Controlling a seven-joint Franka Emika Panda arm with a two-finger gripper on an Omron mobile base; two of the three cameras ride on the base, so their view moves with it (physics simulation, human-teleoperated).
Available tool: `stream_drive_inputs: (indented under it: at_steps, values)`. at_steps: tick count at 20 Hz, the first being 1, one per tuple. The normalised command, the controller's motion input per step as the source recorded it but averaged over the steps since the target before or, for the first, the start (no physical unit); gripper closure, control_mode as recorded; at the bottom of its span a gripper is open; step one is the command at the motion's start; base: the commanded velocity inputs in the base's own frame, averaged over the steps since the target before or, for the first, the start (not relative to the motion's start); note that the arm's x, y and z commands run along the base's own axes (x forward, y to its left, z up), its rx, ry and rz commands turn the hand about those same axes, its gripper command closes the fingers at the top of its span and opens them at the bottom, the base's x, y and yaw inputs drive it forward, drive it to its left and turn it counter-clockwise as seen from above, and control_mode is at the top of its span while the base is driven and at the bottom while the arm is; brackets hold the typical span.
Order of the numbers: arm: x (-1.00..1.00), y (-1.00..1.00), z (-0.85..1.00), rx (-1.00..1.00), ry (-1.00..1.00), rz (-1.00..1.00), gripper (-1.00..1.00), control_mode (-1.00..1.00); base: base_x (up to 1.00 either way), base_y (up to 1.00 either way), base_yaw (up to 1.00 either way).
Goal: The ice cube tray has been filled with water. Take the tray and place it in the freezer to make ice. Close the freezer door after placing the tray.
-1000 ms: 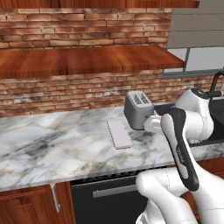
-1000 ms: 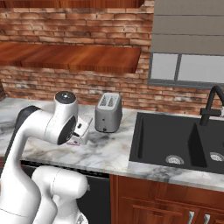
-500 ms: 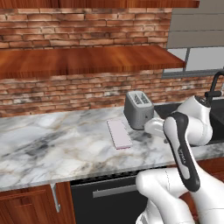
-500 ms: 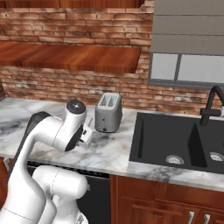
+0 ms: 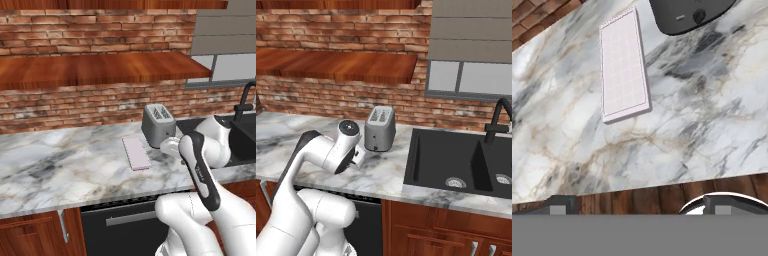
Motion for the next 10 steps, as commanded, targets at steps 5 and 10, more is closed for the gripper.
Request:
stream_drive_inputs:
  at_steps: [5,10]
  values:
    - [0.22,0.05,-0.16,0.08,-0.03,0.0,-1.0,-1.0,0.0,0.0,0.0]
    - [0.22,0.16,-0.24,0.0,0.0,0.0,-1.0,-1.0,0.0,0.0,0.0]
